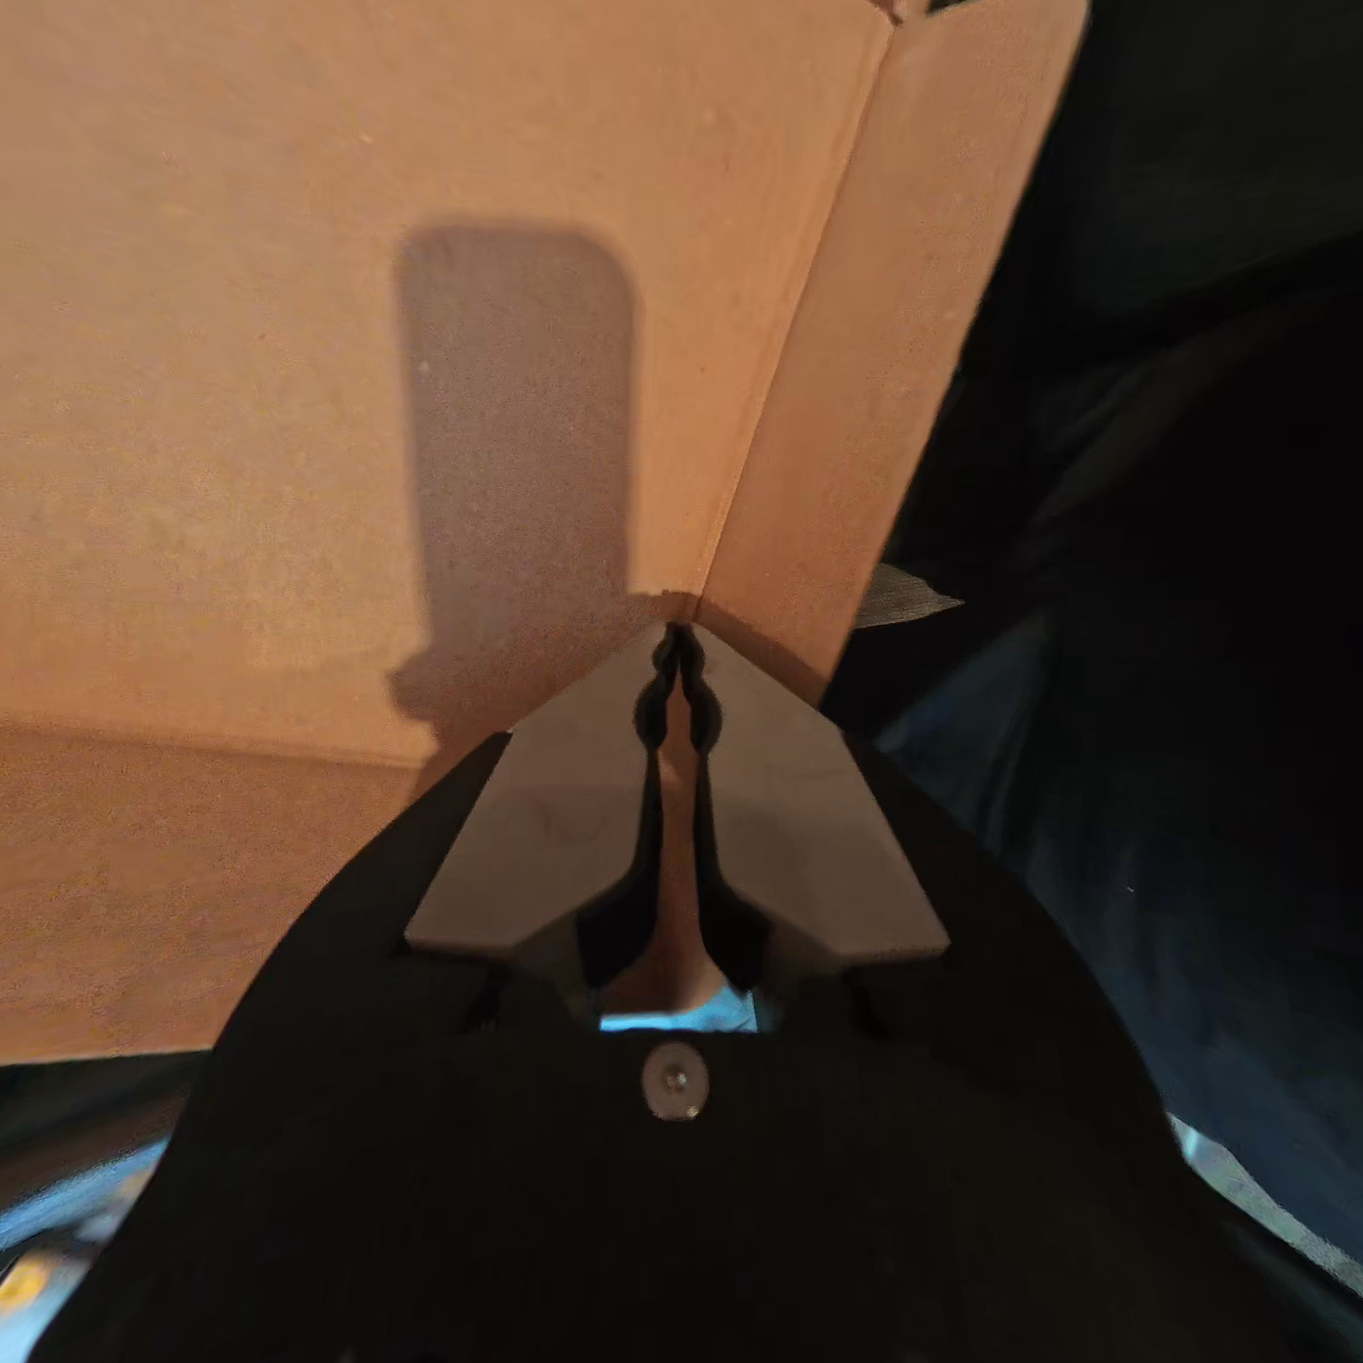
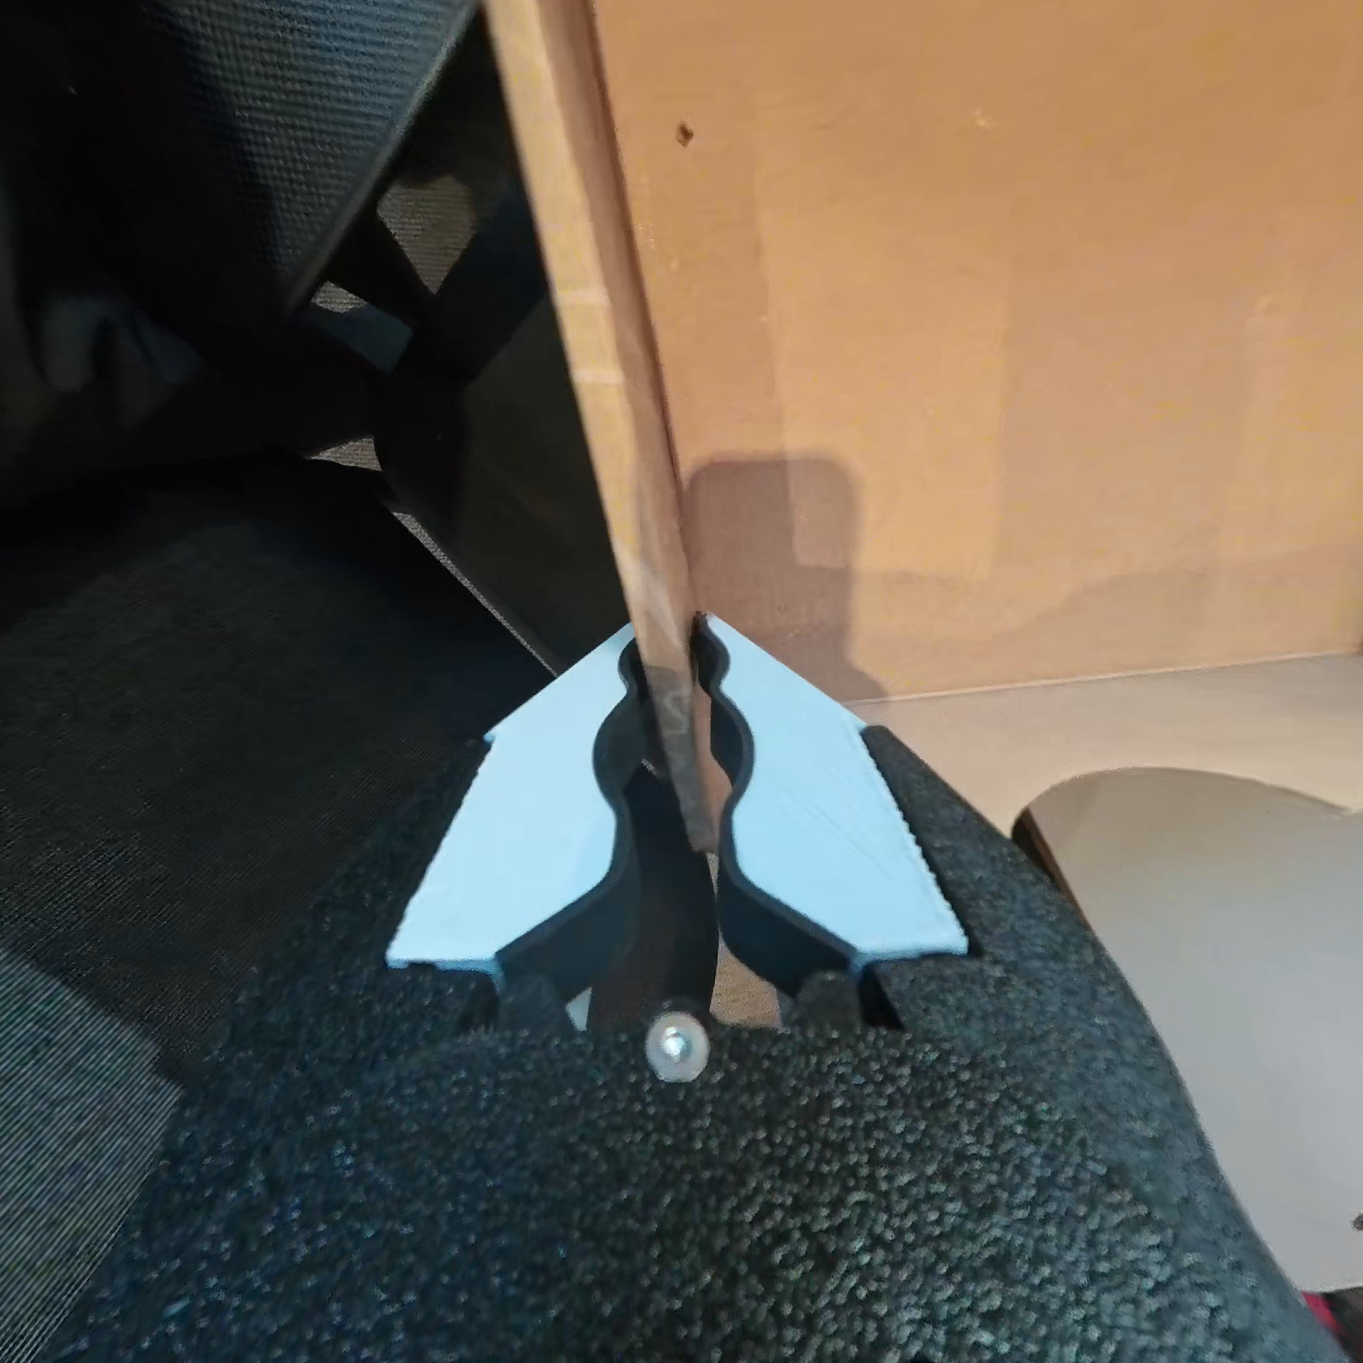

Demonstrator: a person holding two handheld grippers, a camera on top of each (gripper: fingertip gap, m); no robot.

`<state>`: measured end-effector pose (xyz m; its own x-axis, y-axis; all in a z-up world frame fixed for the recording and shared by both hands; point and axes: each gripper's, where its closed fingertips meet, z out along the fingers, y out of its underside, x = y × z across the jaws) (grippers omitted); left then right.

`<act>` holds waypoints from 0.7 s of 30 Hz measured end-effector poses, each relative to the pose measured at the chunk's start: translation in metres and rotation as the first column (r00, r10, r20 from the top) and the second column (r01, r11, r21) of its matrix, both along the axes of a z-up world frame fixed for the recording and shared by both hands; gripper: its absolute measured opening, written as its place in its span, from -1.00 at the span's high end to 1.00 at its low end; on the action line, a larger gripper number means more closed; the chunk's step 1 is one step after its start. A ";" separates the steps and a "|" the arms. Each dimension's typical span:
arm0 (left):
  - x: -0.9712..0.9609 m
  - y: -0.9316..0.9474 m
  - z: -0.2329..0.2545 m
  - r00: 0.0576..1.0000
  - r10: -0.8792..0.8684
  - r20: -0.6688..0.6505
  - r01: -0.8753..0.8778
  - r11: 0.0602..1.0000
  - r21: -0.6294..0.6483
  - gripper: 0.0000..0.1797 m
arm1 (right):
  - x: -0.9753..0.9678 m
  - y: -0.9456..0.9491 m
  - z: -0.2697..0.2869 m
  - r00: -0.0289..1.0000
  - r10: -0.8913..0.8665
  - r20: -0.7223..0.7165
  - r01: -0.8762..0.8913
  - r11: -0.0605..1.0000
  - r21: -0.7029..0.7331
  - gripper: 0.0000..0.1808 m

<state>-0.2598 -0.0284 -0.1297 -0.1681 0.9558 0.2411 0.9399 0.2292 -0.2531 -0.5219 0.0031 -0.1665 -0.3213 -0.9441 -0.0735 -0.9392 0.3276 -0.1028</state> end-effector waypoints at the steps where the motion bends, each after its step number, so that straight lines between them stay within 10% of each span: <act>1: -0.002 0.005 -0.005 1.000 0.002 -0.006 -0.002 1.000 0.021 1.00 | -0.003 -0.004 0.000 1.000 -0.011 -0.001 0.011 1.000 0.000 0.88; 21: -0.119 0.064 0.188 0.883 -0.180 -0.433 0.052 0.956 -0.290 0.38 | 0.007 0.015 0.024 0.992 0.122 -0.039 -0.125 0.988 -0.086 0.90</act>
